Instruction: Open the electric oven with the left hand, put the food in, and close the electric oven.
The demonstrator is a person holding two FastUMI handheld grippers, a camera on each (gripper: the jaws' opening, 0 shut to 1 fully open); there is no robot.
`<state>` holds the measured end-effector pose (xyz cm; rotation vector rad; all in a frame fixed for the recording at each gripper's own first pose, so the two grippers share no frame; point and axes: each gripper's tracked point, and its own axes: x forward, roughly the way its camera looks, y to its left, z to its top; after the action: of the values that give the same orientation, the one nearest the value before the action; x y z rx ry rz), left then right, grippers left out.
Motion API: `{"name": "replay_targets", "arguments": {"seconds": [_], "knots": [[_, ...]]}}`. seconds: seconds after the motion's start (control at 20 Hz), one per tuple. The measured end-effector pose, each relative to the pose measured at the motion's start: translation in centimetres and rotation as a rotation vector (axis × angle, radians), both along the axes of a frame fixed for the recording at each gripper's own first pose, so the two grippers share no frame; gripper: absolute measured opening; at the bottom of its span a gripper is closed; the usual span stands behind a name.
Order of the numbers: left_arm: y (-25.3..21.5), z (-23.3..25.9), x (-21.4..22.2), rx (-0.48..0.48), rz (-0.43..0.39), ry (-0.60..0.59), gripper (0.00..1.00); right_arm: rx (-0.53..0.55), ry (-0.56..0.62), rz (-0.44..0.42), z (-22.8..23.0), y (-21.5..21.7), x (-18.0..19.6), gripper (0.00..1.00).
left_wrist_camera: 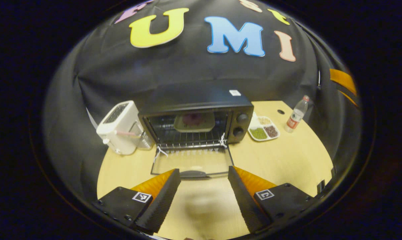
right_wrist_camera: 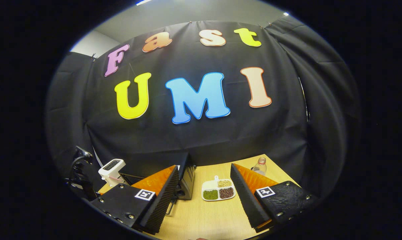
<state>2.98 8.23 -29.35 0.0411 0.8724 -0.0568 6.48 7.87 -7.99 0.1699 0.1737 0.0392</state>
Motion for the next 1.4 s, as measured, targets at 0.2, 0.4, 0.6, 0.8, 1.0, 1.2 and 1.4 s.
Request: {"name": "replay_targets", "arguments": {"seconds": [0.2, 0.4, 0.6, 0.8, 1.0, 1.2, 1.4], "knots": [[1.9, -5.2, -1.7, 0.045, 0.007, 0.17, 0.93, -0.018, 0.012, -0.011, -0.5, -0.5, -0.1, 0.94], [2.9, -9.1, -2.3, 0.044, 0.014, 0.277, 0.98, -0.035, 0.024, -0.029, -1.1, -1.0, -0.4, 0.94], [3.5, -11.9, -1.3, 0.021, 0.021, 0.334, 1.0, -0.045, 0.043, -0.056, -1.8, -1.7, -0.7, 0.94], [4.0, -14.0, 0.3, 0.031, 0.012, 0.366, 0.98, -0.05, 0.058, -0.086, -2.2, -2.4, -0.7, 0.94], [4.1, -15.8, 1.3, 0.035, 0.008, 0.395, 0.98, -0.055, 0.069, -0.105, -2.7, -2.8, -0.4, 0.94], [3.9, -16.7, 2.2, 0.026, 0.012, 0.405, 0.98, -0.061, 0.074, -0.105, -2.9, -2.7, 0.1, 0.95], [3.7, -17.2, 2.3, 0.005, 0.017, 0.426, 0.93, -0.065, 0.078, -0.094, -3.1, -2.2, 0.4, 0.95]]}}
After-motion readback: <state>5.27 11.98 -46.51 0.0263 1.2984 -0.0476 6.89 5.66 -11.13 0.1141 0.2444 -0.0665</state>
